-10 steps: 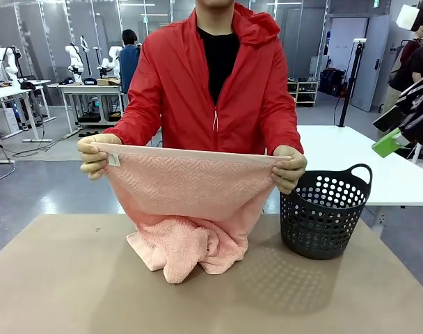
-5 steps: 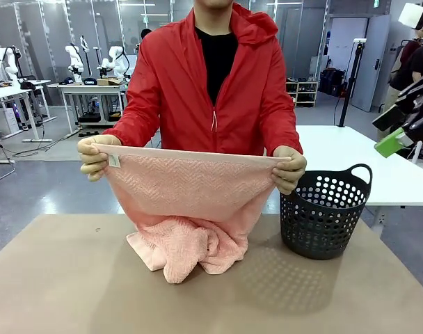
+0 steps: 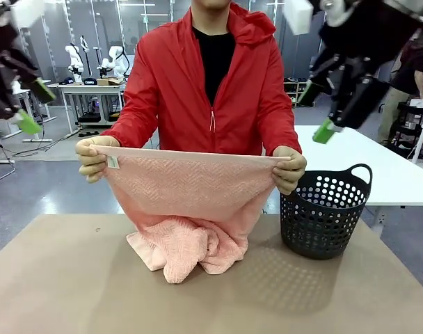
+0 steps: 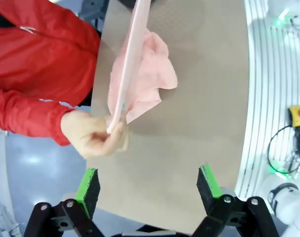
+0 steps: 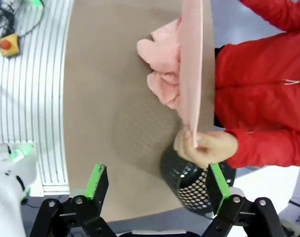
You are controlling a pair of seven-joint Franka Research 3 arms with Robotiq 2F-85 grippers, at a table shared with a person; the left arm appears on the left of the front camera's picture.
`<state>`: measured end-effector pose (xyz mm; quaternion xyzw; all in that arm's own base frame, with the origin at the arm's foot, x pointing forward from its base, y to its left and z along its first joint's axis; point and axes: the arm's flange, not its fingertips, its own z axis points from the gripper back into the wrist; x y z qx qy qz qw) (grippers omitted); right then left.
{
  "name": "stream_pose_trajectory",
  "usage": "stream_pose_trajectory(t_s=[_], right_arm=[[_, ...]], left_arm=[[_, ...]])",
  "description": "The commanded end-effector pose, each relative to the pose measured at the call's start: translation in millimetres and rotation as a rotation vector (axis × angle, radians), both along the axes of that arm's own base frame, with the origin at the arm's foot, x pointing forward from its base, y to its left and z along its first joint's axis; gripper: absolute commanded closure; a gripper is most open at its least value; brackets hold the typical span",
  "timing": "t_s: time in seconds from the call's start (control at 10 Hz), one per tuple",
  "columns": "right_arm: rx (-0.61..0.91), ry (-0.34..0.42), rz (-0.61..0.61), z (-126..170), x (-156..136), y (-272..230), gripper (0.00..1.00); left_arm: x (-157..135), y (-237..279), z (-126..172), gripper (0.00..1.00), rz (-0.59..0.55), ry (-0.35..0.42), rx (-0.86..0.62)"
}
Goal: Fold the towel.
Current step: Grab the top end of the 100 cm Hotel Towel extended by the human.
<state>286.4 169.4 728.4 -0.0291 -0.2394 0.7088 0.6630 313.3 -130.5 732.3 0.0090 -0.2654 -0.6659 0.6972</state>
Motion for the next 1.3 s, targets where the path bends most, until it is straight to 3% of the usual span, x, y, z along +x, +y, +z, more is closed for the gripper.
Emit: stream_pose_trajectory(t_s=[0.0, 0.2, 0.4, 0.9, 1.2], right_arm=[[-0.081, -0.051, 0.032, 7.0, 19.3, 9.5, 0.0], [-0.154, -0.106, 0.043, 4.6, 26.9, 31.4, 0.0], [-0.158, -0.108, 0.066, -2.7, 43.3, 44.4, 0.0], [-0.21, -0.067, 0.06, -43.4, 94.4, 71.1, 0.0], [-0.186, 0.006, 0.022, -70.0, 112.9, 75.4, 0.0]], left_arm=[[7.9, -33.2, 9.6, 0.0, 0.012, -0.004, 0.098], [10.5, -66.6, 1.2, 0.0, 0.025, -0.026, 0.159], [21.8, -83.4, -9.6, 0.0, -0.008, -0.004, 0.208], [66.0, -103.0, -46.5, 0.0, -0.043, 0.014, 0.23], [84.3, -101.8, -66.8, 0.0, -0.053, 0.02, 0.242]])
